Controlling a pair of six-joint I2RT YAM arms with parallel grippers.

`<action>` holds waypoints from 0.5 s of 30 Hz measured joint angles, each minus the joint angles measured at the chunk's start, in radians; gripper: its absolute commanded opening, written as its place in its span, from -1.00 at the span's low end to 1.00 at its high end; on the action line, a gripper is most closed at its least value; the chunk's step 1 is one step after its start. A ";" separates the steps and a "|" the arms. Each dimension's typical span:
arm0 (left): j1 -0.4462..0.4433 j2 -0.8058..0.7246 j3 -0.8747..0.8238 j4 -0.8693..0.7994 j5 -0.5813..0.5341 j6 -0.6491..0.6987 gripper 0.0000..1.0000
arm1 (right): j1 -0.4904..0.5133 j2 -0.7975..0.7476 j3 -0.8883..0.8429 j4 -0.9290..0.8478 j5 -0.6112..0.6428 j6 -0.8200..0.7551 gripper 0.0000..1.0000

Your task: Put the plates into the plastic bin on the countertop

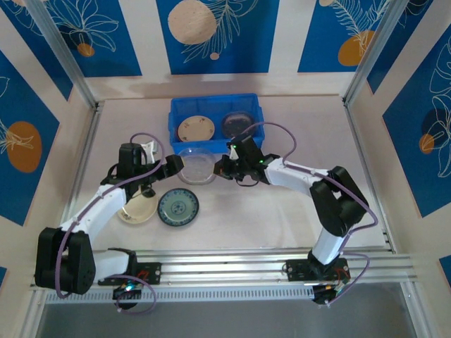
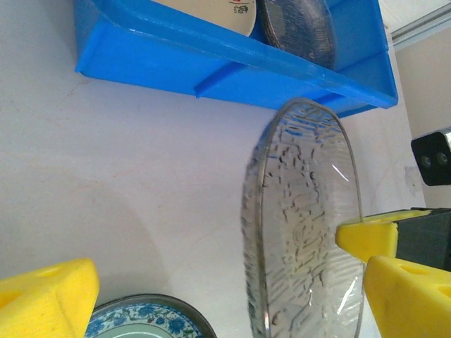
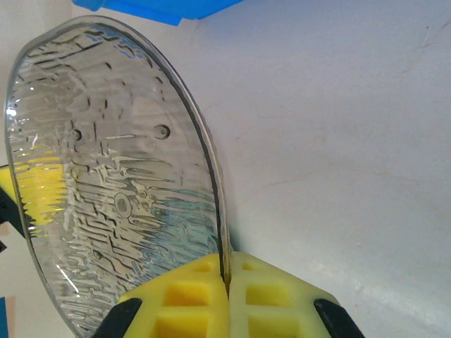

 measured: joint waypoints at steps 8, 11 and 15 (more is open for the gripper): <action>-0.001 0.002 0.000 0.018 0.019 -0.008 0.55 | -0.003 -0.029 -0.001 -0.020 0.000 -0.008 -1.00; -0.002 0.008 0.000 0.022 0.026 -0.016 0.30 | -0.002 -0.034 -0.001 -0.030 0.003 -0.015 -1.00; -0.002 0.020 0.000 0.032 0.033 -0.029 0.06 | 0.002 -0.048 -0.001 -0.051 0.016 -0.028 -1.00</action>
